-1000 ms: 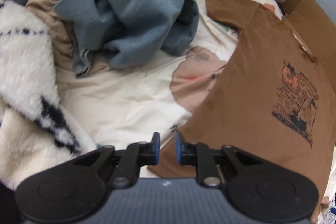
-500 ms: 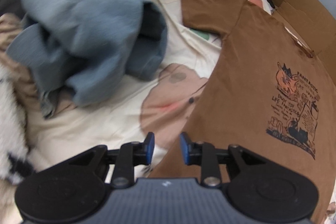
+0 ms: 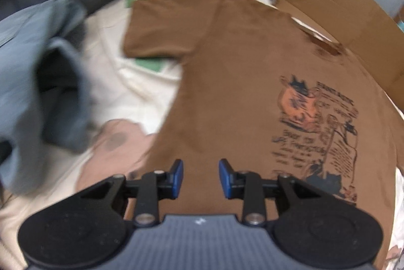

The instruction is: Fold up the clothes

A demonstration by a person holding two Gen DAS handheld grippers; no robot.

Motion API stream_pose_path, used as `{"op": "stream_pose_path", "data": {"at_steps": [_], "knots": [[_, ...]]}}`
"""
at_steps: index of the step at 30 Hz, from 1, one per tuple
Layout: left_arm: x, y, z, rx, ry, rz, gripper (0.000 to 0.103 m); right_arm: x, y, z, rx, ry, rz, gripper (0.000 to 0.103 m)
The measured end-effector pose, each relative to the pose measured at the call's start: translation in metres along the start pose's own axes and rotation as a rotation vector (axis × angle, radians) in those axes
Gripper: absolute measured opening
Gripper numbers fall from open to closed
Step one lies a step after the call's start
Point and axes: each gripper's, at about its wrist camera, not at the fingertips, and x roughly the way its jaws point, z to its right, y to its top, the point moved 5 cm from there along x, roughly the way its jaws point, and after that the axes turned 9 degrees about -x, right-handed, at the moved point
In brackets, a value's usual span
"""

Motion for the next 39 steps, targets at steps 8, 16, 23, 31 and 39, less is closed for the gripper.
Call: {"op": "stream_pose_path", "data": {"at_steps": [8, 16, 23, 31, 39], "knots": [[0.028, -0.002, 0.048, 0.066, -0.065, -0.024, 0.034, 0.025, 0.005, 0.018, 0.139, -0.006, 0.074, 0.044], [0.039, -0.010, 0.071, 0.156, -0.112, -0.040, 0.034, 0.040, 0.020, 0.009, 0.105, -0.046, 0.077, 0.009], [0.048, -0.022, 0.080, 0.187, -0.145, -0.051, 0.034, 0.027, 0.044, -0.014, -0.039, -0.088, 0.149, 0.006], [0.064, -0.017, 0.116, 0.248, -0.202, -0.054, 0.034, 0.030, 0.057, -0.024, -0.114, -0.141, 0.173, 0.005], [0.082, -0.003, 0.198, 0.363, -0.306, -0.052, 0.034, 0.042, 0.061, -0.027, -0.177, -0.202, 0.141, 0.006]]}}
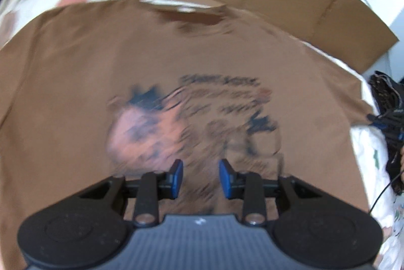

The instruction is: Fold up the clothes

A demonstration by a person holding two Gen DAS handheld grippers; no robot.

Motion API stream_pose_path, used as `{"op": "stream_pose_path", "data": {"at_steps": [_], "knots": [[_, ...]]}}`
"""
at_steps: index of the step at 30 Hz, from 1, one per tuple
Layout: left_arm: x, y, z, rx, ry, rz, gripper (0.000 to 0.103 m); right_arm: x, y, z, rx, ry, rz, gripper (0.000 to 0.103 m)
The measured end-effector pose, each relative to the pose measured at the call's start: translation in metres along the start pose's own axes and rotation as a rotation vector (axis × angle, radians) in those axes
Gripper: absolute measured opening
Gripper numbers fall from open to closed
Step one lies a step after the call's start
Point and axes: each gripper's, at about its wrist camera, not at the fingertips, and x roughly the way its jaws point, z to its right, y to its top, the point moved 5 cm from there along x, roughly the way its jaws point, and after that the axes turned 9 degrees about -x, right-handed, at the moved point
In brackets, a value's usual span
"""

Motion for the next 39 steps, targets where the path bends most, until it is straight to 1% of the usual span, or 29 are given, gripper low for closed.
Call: {"op": "stream_pose_path", "data": {"at_steps": [3, 7, 8, 10, 11, 13, 16, 17, 18, 19, 20, 21, 25, 28, 35, 39], "knots": [[0.016, 0.012, 0.037, 0.043, -0.060, 0.008, 0.034, 0.006, -0.003, -0.002, -0.049, -0.038, -0.020, 0.006], [0.037, 0.018, 0.089, 0.100, -0.151, 0.000, 0.034, 0.006, -0.001, -0.003, -0.065, -0.053, -0.005, 0.006], [0.042, 0.018, 0.102, 0.114, -0.176, -0.004, 0.033, 0.002, -0.005, -0.004, -0.068, -0.053, 0.001, 0.006], [0.052, 0.014, 0.127, 0.138, -0.223, -0.020, 0.027, -0.001, -0.004, -0.001, -0.062, -0.046, 0.009, 0.006], [0.058, 0.011, 0.139, 0.146, -0.241, -0.029, 0.027, -0.003, -0.004, 0.001, -0.060, -0.043, 0.013, 0.006], [0.067, 0.006, 0.159, 0.152, -0.269, -0.044, 0.024, -0.007, -0.007, 0.003, -0.068, -0.039, 0.016, 0.006], [0.083, -0.005, 0.185, 0.155, -0.298, -0.070, 0.021, -0.007, -0.006, 0.003, -0.078, -0.037, -0.003, 0.007], [0.089, -0.007, 0.193, 0.156, -0.300, -0.080, 0.020, -0.007, -0.006, 0.003, -0.082, -0.037, -0.009, 0.009], [0.096, -0.010, 0.197, 0.153, -0.299, -0.092, 0.017, -0.009, -0.006, 0.002, -0.090, -0.038, -0.012, 0.009], [0.103, -0.013, 0.202, 0.148, -0.300, -0.103, 0.016, -0.012, -0.006, 0.001, -0.099, -0.039, -0.015, 0.012], [0.107, -0.015, 0.204, 0.128, -0.308, -0.112, 0.016, -0.020, -0.004, 0.005, -0.127, -0.049, -0.018, 0.016], [0.112, -0.016, 0.205, 0.110, -0.314, -0.121, 0.016, -0.027, -0.003, 0.008, -0.155, -0.058, -0.021, 0.017], [0.118, -0.018, 0.207, 0.087, -0.321, -0.123, 0.016, -0.037, 0.001, 0.002, -0.209, -0.050, -0.012, 0.024], [0.119, -0.018, 0.207, 0.061, -0.331, -0.120, 0.016, -0.036, 0.006, -0.006, -0.233, -0.045, 0.005, 0.043], [0.109, -0.013, 0.205, 0.052, -0.333, -0.113, 0.016, -0.009, 0.020, -0.020, -0.280, -0.056, 0.030, 0.043], [0.100, -0.006, 0.198, 0.040, -0.329, -0.092, 0.016, 0.010, 0.032, -0.023, -0.287, -0.078, 0.034, 0.043]]}}
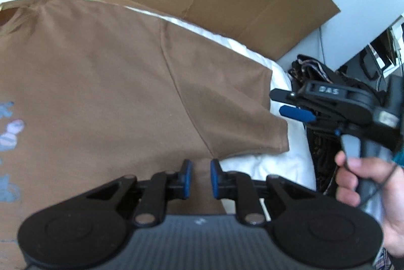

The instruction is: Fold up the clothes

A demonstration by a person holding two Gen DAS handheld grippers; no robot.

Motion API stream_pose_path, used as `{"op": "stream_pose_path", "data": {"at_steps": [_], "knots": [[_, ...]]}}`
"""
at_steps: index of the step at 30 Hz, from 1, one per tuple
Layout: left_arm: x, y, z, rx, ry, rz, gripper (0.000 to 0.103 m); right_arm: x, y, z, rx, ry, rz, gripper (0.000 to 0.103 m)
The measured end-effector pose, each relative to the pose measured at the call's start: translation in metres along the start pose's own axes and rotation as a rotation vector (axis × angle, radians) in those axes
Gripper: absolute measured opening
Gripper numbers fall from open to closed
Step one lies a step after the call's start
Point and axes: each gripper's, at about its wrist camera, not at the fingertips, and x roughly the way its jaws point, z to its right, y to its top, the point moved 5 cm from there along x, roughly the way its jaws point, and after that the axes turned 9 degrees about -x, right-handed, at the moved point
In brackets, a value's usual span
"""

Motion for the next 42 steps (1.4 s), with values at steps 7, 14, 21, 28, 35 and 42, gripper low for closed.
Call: {"op": "stream_pose_path", "data": {"at_steps": [7, 14, 21, 28, 35, 42], "knots": [[-0.010, 0.011, -0.017, -0.041, 0.035, 0.040, 0.016, 0.030, 0.010, -0.011, -0.042, -0.034, -0.019, 0.043], [-0.026, 0.019, -0.034, -0.041, 0.060, 0.051, 0.017, 0.048, 0.022, -0.020, -0.102, -0.082, -0.011, 0.043], [-0.053, 0.032, -0.057, -0.016, 0.118, 0.056, 0.017, 0.052, 0.032, -0.021, -0.137, -0.100, 0.004, 0.036], [-0.089, 0.028, -0.096, -0.018, 0.200, 0.070, 0.017, 0.053, 0.053, -0.037, -0.218, -0.088, 0.016, 0.004], [-0.123, 0.018, -0.134, -0.054, 0.248, 0.101, 0.017, 0.052, 0.075, -0.037, -0.298, -0.127, 0.030, 0.004], [-0.130, 0.016, -0.160, -0.137, 0.269, 0.129, 0.017, 0.062, 0.076, -0.033, -0.366, -0.222, 0.001, 0.030]]}}
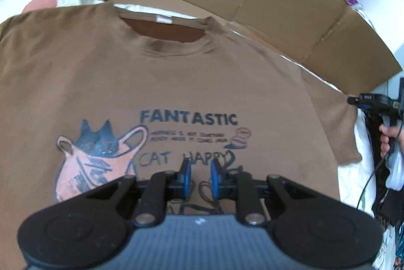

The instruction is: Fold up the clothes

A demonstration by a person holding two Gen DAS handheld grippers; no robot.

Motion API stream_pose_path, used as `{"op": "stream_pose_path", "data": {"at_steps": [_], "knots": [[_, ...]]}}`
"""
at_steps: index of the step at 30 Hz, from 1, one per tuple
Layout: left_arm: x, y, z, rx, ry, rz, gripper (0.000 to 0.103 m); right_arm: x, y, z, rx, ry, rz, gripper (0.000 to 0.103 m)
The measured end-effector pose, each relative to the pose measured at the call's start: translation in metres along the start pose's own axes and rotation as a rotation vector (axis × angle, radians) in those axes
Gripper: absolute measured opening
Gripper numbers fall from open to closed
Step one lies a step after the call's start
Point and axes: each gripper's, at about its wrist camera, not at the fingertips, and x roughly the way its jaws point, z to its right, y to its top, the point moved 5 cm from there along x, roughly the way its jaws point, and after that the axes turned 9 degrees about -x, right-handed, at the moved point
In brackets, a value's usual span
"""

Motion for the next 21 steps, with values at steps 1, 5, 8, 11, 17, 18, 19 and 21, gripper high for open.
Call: {"op": "stream_pose_path", "data": {"at_steps": [1, 5, 8, 11, 17, 18, 19, 21], "knots": [[-0.001, 0.000, 0.000, 0.000, -0.002, 0.003, 0.017, -0.003, 0.002, 0.001, -0.001, -0.011, 0.007, 0.032], [-0.004, -0.002, 0.000, 0.006, -0.008, 0.015, 0.017, -0.028, 0.009, 0.009, 0.034, 0.002, 0.056, 0.039], [-0.006, -0.003, -0.001, 0.001, -0.020, 0.018, 0.017, -0.051, 0.002, 0.007, 0.042, 0.047, 0.081, 0.039], [-0.007, -0.005, -0.001, -0.009, -0.027, 0.020, 0.017, -0.067, -0.014, 0.001, 0.034, 0.091, 0.067, 0.039], [-0.010, -0.007, -0.003, -0.018, -0.030, 0.020, 0.017, -0.078, -0.057, -0.014, 0.002, 0.123, -0.002, 0.039], [-0.010, -0.007, -0.003, -0.018, -0.028, 0.018, 0.017, -0.079, -0.065, -0.016, -0.004, 0.118, -0.013, 0.039], [-0.010, -0.008, -0.004, -0.017, -0.027, 0.016, 0.017, -0.079, -0.072, -0.017, -0.004, 0.114, -0.019, 0.039], [-0.011, -0.009, -0.006, -0.014, -0.022, 0.013, 0.017, -0.079, -0.082, -0.016, 0.009, 0.095, -0.036, 0.039]]}}
